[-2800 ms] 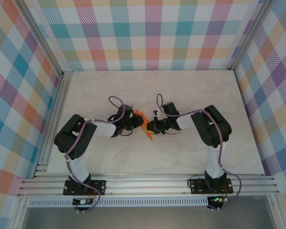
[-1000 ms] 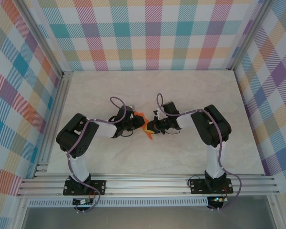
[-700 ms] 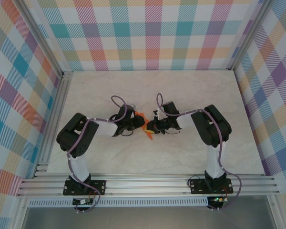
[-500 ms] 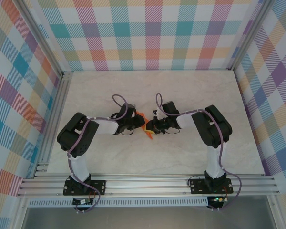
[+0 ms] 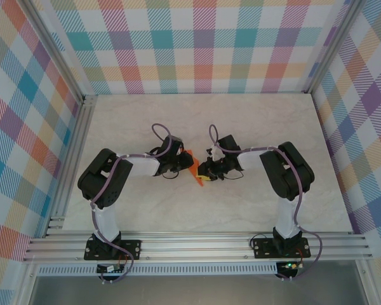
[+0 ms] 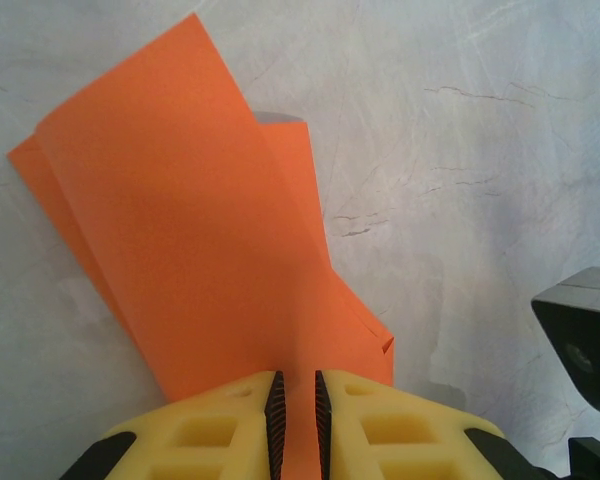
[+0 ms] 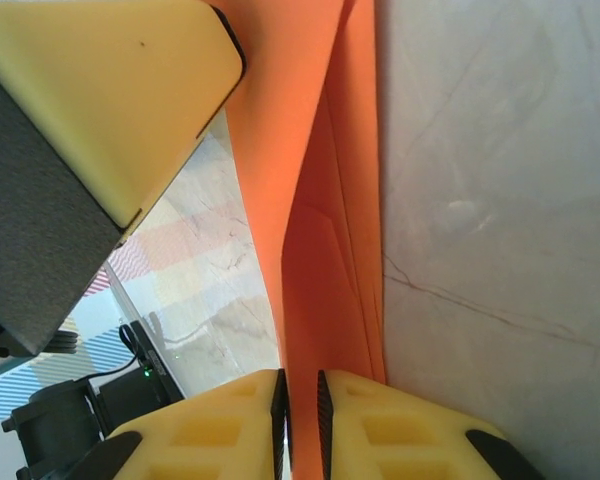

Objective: Fold a paper plane with a square sheet of paper (pick it up from the middle)
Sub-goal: Fold the wing for the fifth time at the center of the table.

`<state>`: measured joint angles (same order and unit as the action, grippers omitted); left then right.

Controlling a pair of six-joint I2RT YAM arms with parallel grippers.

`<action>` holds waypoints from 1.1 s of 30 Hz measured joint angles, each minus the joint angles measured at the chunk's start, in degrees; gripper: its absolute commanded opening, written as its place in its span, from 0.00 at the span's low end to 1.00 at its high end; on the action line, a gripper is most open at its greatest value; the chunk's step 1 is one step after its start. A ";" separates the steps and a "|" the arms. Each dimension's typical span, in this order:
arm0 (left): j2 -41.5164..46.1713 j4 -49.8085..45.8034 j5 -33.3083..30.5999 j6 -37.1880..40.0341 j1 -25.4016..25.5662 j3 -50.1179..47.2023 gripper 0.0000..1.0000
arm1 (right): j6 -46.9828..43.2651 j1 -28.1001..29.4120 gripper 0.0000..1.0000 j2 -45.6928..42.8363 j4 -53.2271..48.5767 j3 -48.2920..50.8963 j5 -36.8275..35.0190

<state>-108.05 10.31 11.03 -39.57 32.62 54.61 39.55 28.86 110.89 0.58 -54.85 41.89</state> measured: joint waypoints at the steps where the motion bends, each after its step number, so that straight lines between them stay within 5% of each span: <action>1: 0.00 0.00 0.00 0.00 0.00 0.00 0.20 | -0.09 0.00 0.17 0.00 -0.26 0.00 0.20; 11: 0.00 -0.13 -0.11 0.00 0.11 0.09 0.20 | -1.46 0.07 0.03 0.00 -1.42 0.00 0.35; 19: 0.00 -0.13 -0.39 0.00 0.26 0.09 0.20 | -2.16 0.17 0.19 -0.57 -2.45 0.46 -0.15; 33: -0.22 -0.33 -0.39 0.00 0.26 0.42 0.20 | -10.34 4.28 0.18 -3.72 -12.13 -1.62 -8.55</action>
<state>-108.27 9.98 10.63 -39.57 32.88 55.02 29.21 33.15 107.18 -11.55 -56.47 33.34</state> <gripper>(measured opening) 0.200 0.190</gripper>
